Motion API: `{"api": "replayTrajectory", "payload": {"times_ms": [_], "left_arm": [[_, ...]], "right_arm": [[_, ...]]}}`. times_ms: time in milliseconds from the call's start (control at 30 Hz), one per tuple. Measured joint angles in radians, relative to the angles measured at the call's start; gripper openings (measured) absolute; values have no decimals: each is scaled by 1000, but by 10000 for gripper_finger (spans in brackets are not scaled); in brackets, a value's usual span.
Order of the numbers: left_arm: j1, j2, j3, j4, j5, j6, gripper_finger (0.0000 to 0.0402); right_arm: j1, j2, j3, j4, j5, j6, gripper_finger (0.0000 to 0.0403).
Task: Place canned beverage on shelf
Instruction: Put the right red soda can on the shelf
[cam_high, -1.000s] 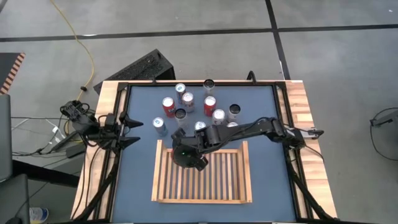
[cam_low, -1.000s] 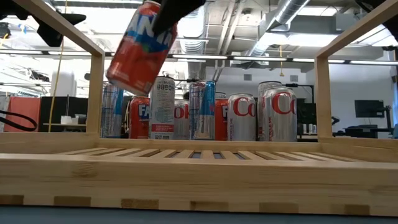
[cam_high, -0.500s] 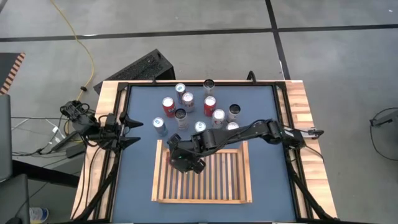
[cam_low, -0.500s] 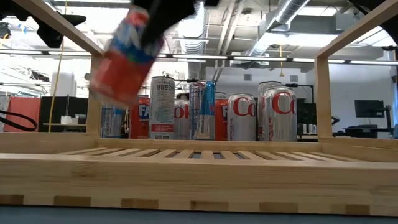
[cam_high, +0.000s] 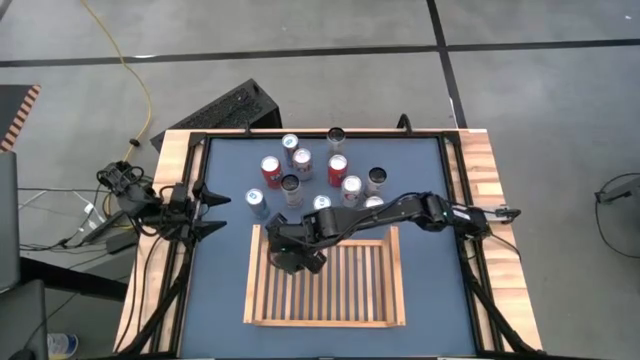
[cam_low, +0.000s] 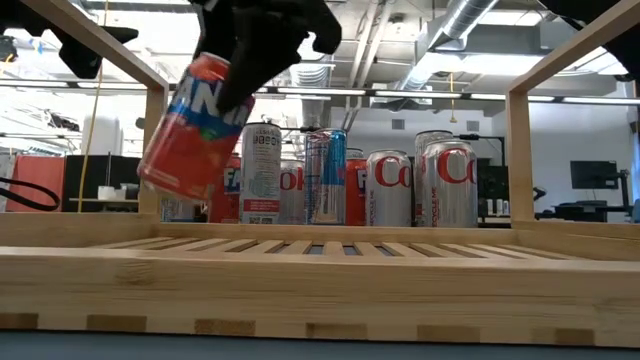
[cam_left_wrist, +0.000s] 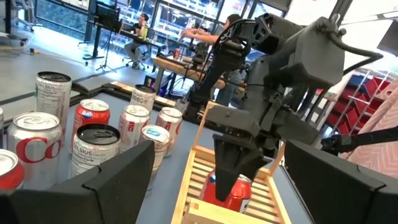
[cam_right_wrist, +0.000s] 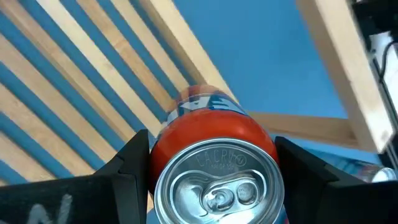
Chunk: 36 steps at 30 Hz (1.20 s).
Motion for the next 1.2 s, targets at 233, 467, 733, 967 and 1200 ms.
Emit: {"api": "replayTrajectory", "payload": {"times_ms": [233,467,733,967,1200], "left_arm": [[0,0,0,-15,0,0,348],[0,0,0,-14,-5,0,348],[0,0,0,-14,-16,0,348],[0,0,0,-14,-20,3,348],[0,0,0,-14,-23,2,348]], "right_arm": [[-8,1,-2,-8,-50,0,233],[-20,20,0,16,-55,-1,233],[-23,49,-3,3,-66,-11,232],[-30,49,-3,1,-59,25,243],[-28,49,-2,1,-52,27,249]]}}
